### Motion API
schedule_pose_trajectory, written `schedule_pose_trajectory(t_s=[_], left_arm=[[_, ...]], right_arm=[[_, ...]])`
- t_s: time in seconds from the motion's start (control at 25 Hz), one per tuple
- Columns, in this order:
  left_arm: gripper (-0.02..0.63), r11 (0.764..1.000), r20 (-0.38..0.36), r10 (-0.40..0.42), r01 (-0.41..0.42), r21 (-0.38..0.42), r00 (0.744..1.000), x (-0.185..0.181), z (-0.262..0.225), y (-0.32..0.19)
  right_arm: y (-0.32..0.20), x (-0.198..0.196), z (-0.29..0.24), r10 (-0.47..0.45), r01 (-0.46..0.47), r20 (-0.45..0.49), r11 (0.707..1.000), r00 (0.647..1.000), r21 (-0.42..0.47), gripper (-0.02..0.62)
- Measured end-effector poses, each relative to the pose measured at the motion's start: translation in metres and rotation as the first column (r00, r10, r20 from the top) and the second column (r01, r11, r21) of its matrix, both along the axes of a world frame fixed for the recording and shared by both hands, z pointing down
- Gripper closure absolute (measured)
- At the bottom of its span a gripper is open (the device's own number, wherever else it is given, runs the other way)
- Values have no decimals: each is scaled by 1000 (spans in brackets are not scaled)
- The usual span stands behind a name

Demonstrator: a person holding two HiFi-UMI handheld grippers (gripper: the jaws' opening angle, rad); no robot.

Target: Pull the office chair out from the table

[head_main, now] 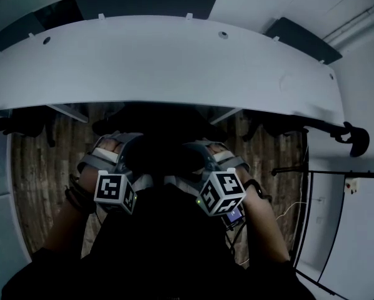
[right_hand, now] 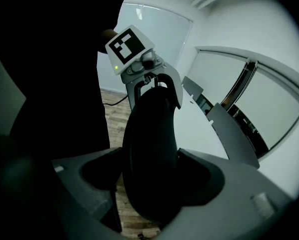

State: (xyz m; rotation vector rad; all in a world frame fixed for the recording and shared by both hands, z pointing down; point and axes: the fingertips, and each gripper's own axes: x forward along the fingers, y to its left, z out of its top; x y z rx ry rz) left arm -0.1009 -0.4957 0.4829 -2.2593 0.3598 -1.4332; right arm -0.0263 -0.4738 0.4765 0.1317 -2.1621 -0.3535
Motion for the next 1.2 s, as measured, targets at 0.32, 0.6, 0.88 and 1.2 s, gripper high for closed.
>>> schedule_pose_trajectory(t_s=[0.32,0.6,0.88,1.2], left_arm=[[273,989,99,73,-85,119,992,-3,5,-6],[371,978,149,146,-165,125,978,-4,12,5],[402,964,157,176,-203,173,972,-6,11,10],[425,945,155,200,-232,229,968,-13,12,29]], right_arm=[[0,3,14,-42,47,-102,997,994,52,285],[5,8,20,-67,75,-156,996,986,48,320],[14,2,22,-91,92,-203,996,975,-5,328],[29,0,32,-48,58,-252,998,967,34,328]])
